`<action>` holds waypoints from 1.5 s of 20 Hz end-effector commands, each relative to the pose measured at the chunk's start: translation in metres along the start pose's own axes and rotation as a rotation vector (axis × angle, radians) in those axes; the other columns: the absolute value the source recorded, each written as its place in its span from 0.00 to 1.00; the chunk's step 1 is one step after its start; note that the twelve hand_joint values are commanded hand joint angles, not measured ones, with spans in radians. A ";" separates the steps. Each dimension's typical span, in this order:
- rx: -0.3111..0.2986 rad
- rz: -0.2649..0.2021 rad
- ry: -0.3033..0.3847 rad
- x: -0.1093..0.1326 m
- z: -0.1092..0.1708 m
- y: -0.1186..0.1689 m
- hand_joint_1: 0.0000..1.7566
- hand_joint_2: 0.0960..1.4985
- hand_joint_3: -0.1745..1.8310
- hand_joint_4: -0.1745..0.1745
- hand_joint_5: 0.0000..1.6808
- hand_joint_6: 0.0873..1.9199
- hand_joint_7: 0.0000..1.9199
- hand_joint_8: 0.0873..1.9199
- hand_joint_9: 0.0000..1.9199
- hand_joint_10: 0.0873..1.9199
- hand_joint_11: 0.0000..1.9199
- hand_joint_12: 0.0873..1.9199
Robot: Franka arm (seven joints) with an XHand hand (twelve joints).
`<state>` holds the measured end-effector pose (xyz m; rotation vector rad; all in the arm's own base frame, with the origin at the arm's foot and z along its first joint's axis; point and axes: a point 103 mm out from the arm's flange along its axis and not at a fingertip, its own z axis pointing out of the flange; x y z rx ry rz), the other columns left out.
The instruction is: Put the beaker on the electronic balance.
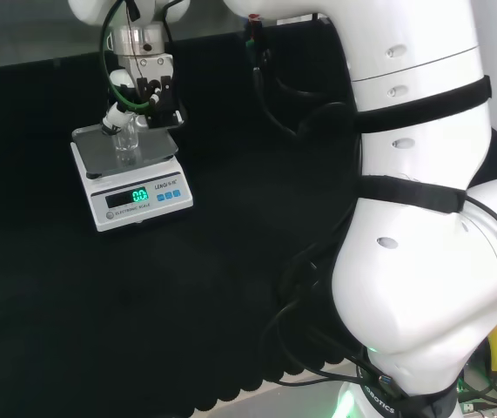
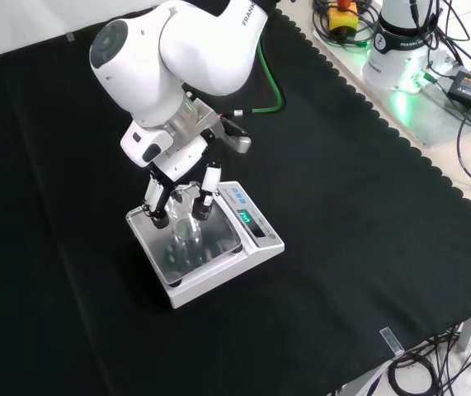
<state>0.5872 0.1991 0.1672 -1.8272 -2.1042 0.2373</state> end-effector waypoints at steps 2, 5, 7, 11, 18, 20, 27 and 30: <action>0.009 0.003 -0.071 0.017 0.014 0.022 0.64 0.75 0.00 0.00 0.34 0.39 0.38 0.42 0.70 0.16 0.82 0.26; -0.009 0.000 -0.037 0.008 0.015 0.021 0.64 0.75 0.00 0.00 0.34 0.39 0.38 0.42 0.69 0.16 0.82 0.26; -0.006 0.007 -0.036 0.006 0.016 0.021 0.64 0.75 0.00 0.00 0.34 0.39 0.38 0.42 0.69 0.16 0.82 0.26; -0.011 0.024 -0.037 0.006 0.017 0.022 0.64 0.75 0.00 0.00 0.34 0.39 0.38 0.42 0.69 0.17 0.81 0.26; -0.010 0.036 -0.025 0.007 0.016 0.021 0.59 0.73 0.00 0.04 0.32 0.39 0.37 0.42 0.68 0.18 0.76 0.31; -0.008 0.039 -0.023 0.009 0.015 0.022 0.56 0.72 0.00 0.07 0.30 0.38 0.37 0.42 0.66 0.18 0.73 0.34; 0.017 0.043 -0.017 0.009 0.013 0.023 0.48 0.67 0.00 0.18 0.25 0.34 0.34 0.42 0.51 0.24 0.56 0.48; 0.021 0.041 -0.014 0.011 0.012 0.023 0.42 0.64 0.00 0.24 0.24 0.32 0.32 0.43 0.41 0.30 0.45 0.57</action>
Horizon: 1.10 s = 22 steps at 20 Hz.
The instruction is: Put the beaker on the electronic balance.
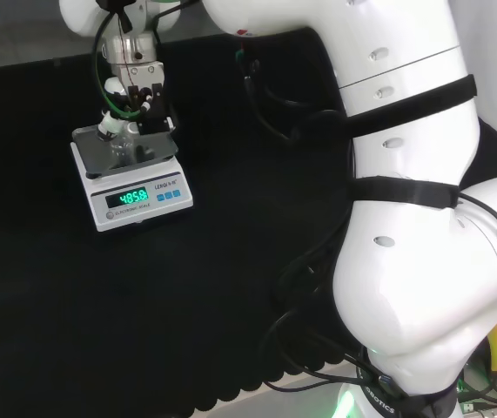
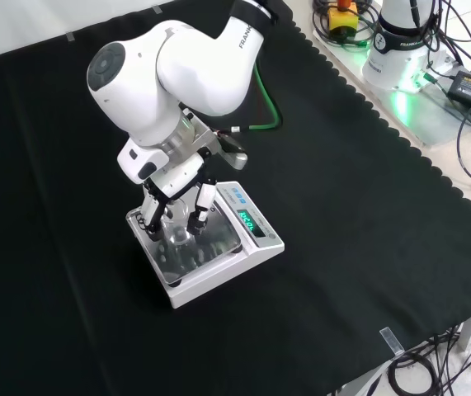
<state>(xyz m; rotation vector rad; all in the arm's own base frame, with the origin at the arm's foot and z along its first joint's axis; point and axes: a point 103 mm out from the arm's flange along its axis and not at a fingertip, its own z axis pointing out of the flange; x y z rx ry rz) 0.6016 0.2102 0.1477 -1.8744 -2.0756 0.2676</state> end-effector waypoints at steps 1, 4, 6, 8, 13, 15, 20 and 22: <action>0.016 -0.005 0.014 -0.001 -0.001 0.001 0.40 0.63 0.00 0.25 0.23 0.32 0.32 0.43 0.39 0.31 0.42 0.59; 0.024 -0.006 0.019 -0.002 -0.001 0.001 0.36 0.61 0.00 0.27 0.23 0.31 0.30 0.43 0.33 0.34 0.37 0.63; 0.030 -0.004 0.013 0.001 -0.001 0.001 0.33 0.59 0.00 0.27 0.23 0.30 0.28 0.43 0.29 0.36 0.33 0.65; 0.029 -0.006 0.009 0.003 -0.002 0.001 0.30 0.57 0.00 0.29 0.21 0.29 0.24 0.43 0.22 0.38 0.27 0.68; -0.069 -0.013 0.015 -0.001 -0.024 -0.011 0.24 0.53 0.02 0.30 0.19 0.23 0.17 0.42 0.09 0.44 0.16 0.74; -0.098 -0.013 0.026 -0.005 -0.036 -0.018 0.24 0.53 0.02 0.30 0.19 0.22 0.16 0.42 0.08 0.45 0.15 0.75; -0.137 0.004 0.013 -0.019 -0.058 -0.045 0.24 0.53 0.03 0.30 0.19 0.20 0.16 0.42 0.08 0.45 0.16 0.74; -0.152 0.014 0.002 -0.027 -0.064 -0.060 0.24 0.53 0.03 0.29 0.20 0.19 0.16 0.41 0.10 0.45 0.18 0.73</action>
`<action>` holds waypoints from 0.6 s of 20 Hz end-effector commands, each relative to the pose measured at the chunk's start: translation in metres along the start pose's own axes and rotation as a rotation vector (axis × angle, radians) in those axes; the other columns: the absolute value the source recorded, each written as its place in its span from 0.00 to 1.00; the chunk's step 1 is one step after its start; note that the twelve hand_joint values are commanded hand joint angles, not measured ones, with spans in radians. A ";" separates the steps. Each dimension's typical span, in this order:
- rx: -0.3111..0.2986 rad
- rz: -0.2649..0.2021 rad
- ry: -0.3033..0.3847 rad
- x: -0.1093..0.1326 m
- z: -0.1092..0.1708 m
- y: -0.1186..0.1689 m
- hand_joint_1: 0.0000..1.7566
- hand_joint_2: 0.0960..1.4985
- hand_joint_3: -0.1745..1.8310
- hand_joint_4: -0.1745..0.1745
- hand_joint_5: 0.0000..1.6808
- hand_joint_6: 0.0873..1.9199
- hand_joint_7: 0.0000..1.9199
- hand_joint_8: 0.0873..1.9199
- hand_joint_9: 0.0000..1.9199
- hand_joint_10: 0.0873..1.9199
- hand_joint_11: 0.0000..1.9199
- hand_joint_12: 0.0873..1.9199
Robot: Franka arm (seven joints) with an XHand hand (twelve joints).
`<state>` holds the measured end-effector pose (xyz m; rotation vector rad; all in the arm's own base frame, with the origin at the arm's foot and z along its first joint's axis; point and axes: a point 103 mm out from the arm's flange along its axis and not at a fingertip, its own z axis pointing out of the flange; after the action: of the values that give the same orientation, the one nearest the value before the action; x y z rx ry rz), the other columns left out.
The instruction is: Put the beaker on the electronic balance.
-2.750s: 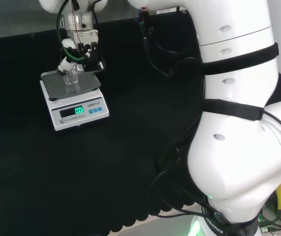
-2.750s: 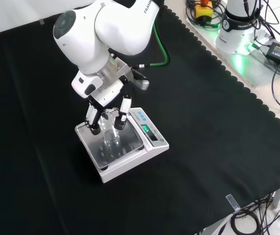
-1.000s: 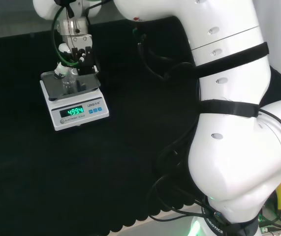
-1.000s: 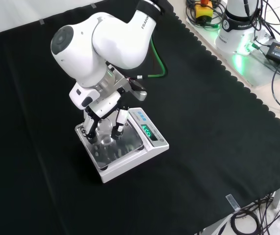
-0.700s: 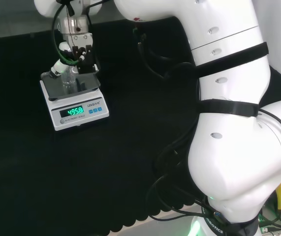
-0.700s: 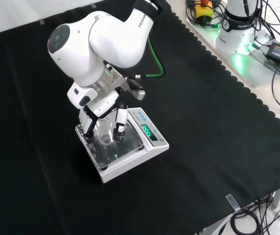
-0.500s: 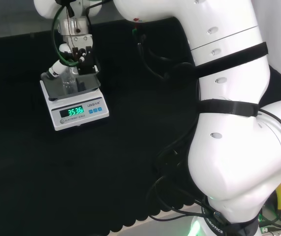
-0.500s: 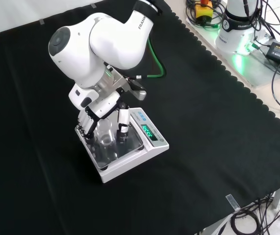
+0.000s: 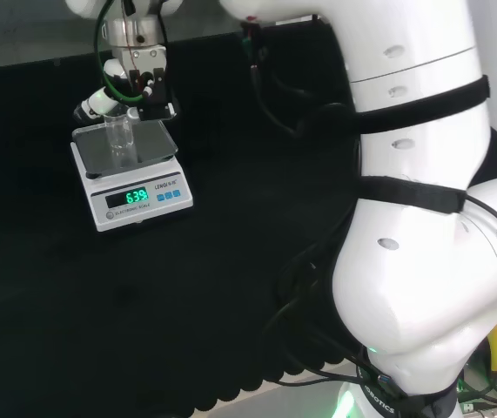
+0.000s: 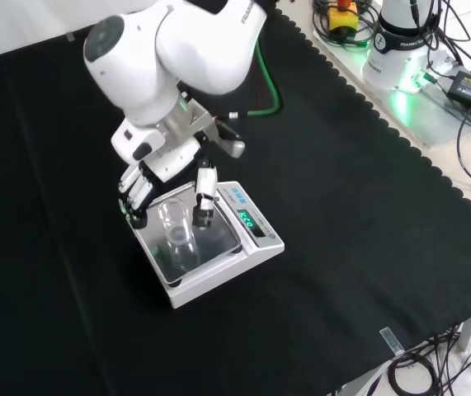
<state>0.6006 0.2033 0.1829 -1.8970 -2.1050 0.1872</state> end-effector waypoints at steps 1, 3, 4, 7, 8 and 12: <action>-0.095 0.025 -0.019 -0.027 -0.038 -0.051 0.25 0.54 0.04 0.29 0.20 0.19 0.16 0.41 0.11 0.45 0.19 0.73; -0.108 0.041 -0.035 -0.034 -0.044 -0.066 0.25 0.54 0.04 0.29 0.21 0.19 0.16 0.41 0.11 0.44 0.20 0.72; -0.115 0.049 -0.035 -0.039 -0.047 -0.074 0.25 0.54 0.04 0.29 0.21 0.19 0.17 0.41 0.12 0.44 0.20 0.72; -0.125 0.066 -0.030 -0.051 -0.051 -0.095 0.25 0.54 0.04 0.29 0.21 0.19 0.17 0.41 0.13 0.44 0.21 0.71; -0.127 0.069 -0.031 -0.053 -0.052 -0.101 0.26 0.54 0.04 0.29 0.21 0.19 0.17 0.41 0.13 0.44 0.21 0.71; -0.124 0.082 -0.039 -0.061 -0.050 -0.112 0.26 0.55 0.05 0.28 0.22 0.18 0.18 0.41 0.15 0.43 0.23 0.70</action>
<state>0.5319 0.1524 0.2427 -1.9991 -2.1223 0.1424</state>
